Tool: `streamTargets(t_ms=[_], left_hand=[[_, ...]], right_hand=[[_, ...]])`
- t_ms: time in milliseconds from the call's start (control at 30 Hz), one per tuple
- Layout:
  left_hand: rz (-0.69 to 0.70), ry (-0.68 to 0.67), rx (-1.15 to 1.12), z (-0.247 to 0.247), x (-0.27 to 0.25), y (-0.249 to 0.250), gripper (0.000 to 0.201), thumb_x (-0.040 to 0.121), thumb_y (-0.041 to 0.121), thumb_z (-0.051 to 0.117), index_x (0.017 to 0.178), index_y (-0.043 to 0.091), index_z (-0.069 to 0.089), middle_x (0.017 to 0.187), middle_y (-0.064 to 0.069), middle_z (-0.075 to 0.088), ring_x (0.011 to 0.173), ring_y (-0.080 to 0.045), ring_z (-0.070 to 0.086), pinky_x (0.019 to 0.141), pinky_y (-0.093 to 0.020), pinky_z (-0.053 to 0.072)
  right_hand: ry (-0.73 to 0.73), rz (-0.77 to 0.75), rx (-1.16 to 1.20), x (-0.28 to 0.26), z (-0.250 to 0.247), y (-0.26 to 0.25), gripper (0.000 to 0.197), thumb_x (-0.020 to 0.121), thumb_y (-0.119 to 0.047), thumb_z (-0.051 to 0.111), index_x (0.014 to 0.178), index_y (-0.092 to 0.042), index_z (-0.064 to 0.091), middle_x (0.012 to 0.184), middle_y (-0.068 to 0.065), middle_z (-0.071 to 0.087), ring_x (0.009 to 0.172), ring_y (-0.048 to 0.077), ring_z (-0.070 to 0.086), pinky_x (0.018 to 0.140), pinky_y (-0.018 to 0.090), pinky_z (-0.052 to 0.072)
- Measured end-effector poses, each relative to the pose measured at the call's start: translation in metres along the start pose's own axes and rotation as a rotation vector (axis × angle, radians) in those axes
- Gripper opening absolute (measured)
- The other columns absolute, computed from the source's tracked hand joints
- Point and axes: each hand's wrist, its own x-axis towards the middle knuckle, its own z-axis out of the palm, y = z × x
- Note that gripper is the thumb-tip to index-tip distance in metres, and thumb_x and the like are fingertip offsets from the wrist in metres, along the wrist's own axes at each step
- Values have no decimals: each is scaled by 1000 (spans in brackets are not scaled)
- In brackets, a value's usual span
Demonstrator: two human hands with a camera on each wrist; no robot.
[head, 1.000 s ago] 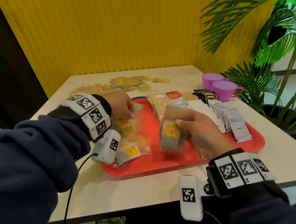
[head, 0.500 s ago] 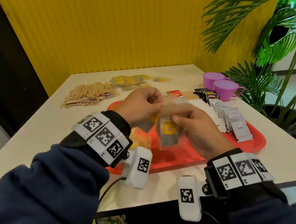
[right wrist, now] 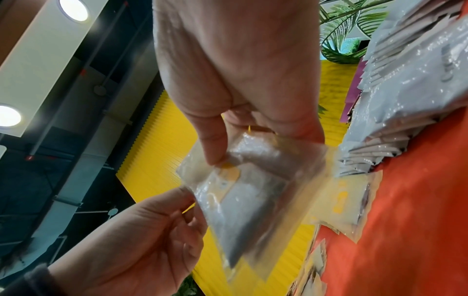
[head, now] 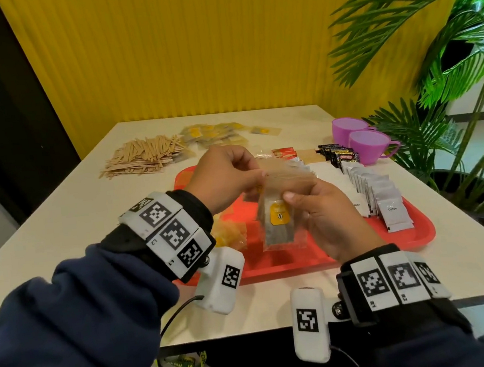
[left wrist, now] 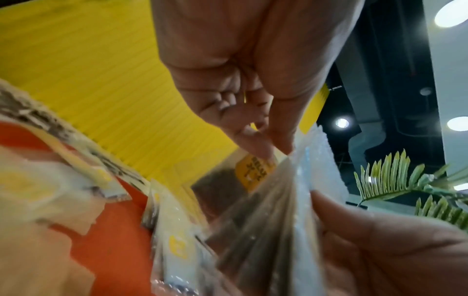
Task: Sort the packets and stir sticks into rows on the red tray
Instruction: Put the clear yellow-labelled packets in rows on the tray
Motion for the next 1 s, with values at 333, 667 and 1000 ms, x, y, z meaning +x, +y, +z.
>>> streamTargets(t_ms=[333, 667, 1000], left_hand=[[-354, -247, -178, -1, -5, 4, 40, 96, 46, 37, 81, 13, 55, 75, -1, 55, 55, -14, 55, 52, -22, 39], [-461, -555, 945, -22, -6, -21, 59, 84, 25, 67, 137, 15, 43, 139, -3, 46, 123, -22, 47, 92, -27, 39], [-445, -770, 1266, -6, 5, -20, 46, 85, 28, 67, 125, 8, 56, 126, -6, 58, 107, -17, 56, 77, -23, 39]], right_hand=[[85, -57, -69, -1, 1, 3, 29, 89, 8, 49, 94, -17, 63, 87, -1, 70, 82, 16, 64, 86, 46, 50], [131, -19, -24, 1, 2, 3, 27, 91, 3, 50, 94, -21, 62, 92, -1, 69, 86, 20, 64, 82, 49, 51], [182, -34, -42, 0, 1, 1, 27, 90, 4, 51, 95, -20, 60, 96, 0, 67, 84, 15, 63, 77, 38, 52]])
